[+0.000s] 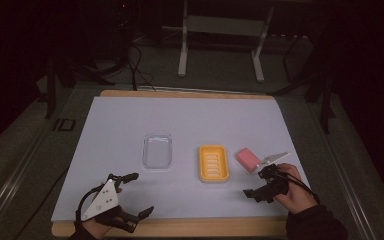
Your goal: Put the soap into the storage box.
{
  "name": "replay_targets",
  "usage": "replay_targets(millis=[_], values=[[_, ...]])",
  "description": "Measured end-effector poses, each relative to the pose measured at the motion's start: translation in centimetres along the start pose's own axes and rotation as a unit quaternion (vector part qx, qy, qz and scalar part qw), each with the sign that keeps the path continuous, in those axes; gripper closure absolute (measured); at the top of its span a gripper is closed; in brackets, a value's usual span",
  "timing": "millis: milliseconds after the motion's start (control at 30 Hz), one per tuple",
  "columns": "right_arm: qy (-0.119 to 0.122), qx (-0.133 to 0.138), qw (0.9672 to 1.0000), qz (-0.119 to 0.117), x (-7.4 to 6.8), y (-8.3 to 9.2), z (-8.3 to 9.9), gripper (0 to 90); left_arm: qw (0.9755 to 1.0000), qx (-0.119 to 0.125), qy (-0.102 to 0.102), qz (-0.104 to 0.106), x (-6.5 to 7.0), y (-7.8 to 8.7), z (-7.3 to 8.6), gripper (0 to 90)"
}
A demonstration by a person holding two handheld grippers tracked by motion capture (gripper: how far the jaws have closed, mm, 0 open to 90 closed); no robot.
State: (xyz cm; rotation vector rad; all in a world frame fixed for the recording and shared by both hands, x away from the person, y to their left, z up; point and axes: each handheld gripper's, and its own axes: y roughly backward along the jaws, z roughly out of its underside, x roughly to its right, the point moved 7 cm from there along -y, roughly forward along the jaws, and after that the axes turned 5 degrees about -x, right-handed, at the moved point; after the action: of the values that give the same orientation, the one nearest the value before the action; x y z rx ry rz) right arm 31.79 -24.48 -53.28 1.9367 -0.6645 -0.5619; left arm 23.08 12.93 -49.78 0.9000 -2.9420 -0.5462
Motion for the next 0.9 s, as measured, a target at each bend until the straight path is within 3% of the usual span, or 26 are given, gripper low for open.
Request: replay_targets(millis=[200,533,733,900], values=[[-0.017,-0.036,0.9991,-0.012,0.1,0.0,0.4,7.9,1.0000,-0.001,0.000,0.001,0.0,0.0,0.0,0.6],[-0.033,-0.103,0.9939,-0.021,0.9,0.2,1.2,8.0,1.0000,-0.002,-0.001,0.000,0.0,0.0,0.0,0.6],[-0.038,-0.138,0.9895,-0.021,1.3,0.4,1.6,8.0,1.0000,-0.002,-0.001,0.000,0.0,0.0,0.0,0.6],[-0.051,-0.180,0.9819,-0.027,1.6,0.4,2.1,8.0,1.0000,-0.002,0.000,0.000,0.0,0.0,0.0,0.6]])
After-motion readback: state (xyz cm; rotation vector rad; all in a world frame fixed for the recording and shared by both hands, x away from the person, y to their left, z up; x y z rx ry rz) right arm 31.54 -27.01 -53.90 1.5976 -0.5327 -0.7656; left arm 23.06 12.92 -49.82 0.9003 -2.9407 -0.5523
